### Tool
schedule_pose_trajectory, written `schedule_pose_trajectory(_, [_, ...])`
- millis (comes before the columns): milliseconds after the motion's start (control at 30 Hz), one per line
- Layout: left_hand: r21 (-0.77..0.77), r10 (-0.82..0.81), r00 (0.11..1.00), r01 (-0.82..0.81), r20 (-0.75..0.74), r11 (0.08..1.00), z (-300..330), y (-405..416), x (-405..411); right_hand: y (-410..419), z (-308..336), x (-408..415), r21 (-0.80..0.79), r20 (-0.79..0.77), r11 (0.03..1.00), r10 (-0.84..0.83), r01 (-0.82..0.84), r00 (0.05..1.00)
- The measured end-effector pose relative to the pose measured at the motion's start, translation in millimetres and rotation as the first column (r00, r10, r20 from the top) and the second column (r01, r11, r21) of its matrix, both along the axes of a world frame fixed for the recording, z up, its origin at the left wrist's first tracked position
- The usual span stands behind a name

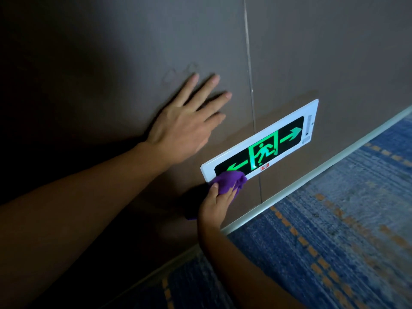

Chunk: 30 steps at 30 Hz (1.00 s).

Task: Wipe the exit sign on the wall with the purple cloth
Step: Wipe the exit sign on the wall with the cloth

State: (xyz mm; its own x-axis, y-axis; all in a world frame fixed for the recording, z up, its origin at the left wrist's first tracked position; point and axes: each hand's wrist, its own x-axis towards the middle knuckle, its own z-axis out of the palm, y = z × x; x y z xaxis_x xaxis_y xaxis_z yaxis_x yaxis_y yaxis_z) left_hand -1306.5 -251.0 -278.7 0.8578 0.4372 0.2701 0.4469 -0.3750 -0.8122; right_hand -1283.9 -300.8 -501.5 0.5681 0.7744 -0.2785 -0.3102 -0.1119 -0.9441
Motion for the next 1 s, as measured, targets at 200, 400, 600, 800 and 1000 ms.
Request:
schedule_pose_trajectory(200, [-0.048,0.013,0.99,-0.02,-0.141,0.999,-1.6,29.6,76.2,60.5,-4.2,105.2,-0.004,0.031,0.984,-0.179,0.179,0.983])
schedule_pose_trajectory(400, [0.098,-0.072,0.995,0.078,-0.064,0.992,-15.8,54.6,85.2,118.7,-2.4,198.6,-0.037,0.018,0.956,-0.291,0.291,0.957])
schedule_pose_trajectory(600, [0.139,-0.129,0.99,0.136,-0.057,0.981,-19.0,63.4,82.2,148.6,6.5,258.5,-0.071,0.016,0.942,-0.326,0.327,0.945])
schedule_pose_trajectory(800, [0.139,-0.133,0.991,0.135,-0.026,0.981,-20.7,64.8,81.2,135.8,40.4,253.2,0.127,0.145,0.951,-0.3,0.283,0.943])
schedule_pose_trajectory(1000, [0.13,-0.101,0.994,0.106,-0.048,0.986,-19.7,61.2,84.2,100.6,33.0,206.8,0.349,0.415,0.937,-0.184,0.031,0.891])
